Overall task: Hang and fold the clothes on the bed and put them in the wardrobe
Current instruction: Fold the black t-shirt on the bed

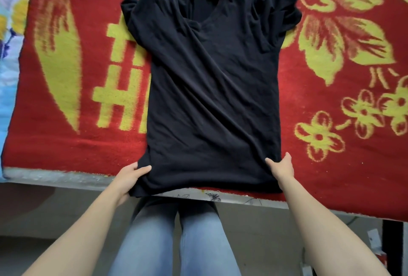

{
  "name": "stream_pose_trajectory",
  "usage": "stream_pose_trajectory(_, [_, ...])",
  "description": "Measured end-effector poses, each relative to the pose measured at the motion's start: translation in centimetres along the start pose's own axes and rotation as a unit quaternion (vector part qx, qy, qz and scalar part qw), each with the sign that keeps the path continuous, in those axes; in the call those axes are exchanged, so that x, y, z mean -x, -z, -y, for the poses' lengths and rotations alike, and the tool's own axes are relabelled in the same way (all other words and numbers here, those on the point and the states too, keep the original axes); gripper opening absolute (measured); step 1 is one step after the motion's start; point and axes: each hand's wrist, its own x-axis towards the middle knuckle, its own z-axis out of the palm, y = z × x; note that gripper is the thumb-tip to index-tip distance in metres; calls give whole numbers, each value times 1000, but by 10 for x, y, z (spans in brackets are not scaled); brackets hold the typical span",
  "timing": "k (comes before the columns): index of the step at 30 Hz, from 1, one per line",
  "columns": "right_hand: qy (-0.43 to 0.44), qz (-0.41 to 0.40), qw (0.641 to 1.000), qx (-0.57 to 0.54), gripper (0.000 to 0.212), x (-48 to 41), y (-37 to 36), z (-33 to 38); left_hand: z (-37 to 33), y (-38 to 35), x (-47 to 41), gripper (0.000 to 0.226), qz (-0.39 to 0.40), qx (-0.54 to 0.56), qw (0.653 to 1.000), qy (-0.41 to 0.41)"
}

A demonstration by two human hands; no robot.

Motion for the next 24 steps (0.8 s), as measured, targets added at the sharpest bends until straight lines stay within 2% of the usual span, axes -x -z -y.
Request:
stream_pose_trajectory(1, [2, 7, 1000, 13, 69, -2, 0, 1, 0, -1, 0, 24, -19, -5, 999, -26])
stream_pose_trajectory(4, [28, -22, 999, -9, 29, -5, 3, -4, 0, -3, 5, 31, -24, 3, 998, -55])
stream_pose_trajectory(6, [30, -52, 996, -73, 19, -5, 10, -11, 4, -5, 8, 27, -37, -25, 997, -69])
stream_pose_trajectory(8, [22, -69, 990, -118, 19, -1, 22, -19, 9, -6, 10, 21, -70, -58, 992, -93])
stream_pose_trajectory(10, [19, -92, 991, -98, 21, 4, 32, -28, 15, -6, 13, 19, -110, -89, 983, -120])
stream_pose_trajectory(14, [-6, -126, 989, 83, 34, 21, 51, -59, 31, -6, 25, 30, -113, -106, 980, -128])
stream_pose_trajectory(16, [-27, -116, 982, 143, 39, 25, 52, -67, 41, -9, 27, 31, -110, -143, 978, -108])
stream_pose_trajectory(20, [-66, -76, 984, 147, 49, 20, 42, -45, 49, -19, 22, 43, -62, -155, 986, -30])
stream_pose_trajectory(22, [-38, -84, 984, 151, 56, 17, 35, -21, 45, -23, 17, 44, -46, -166, 985, -8])
stream_pose_trajectory(24, [26, -90, 983, 160, 57, 16, 26, 3, 38, -24, 11, 39, -78, -191, 978, -24])
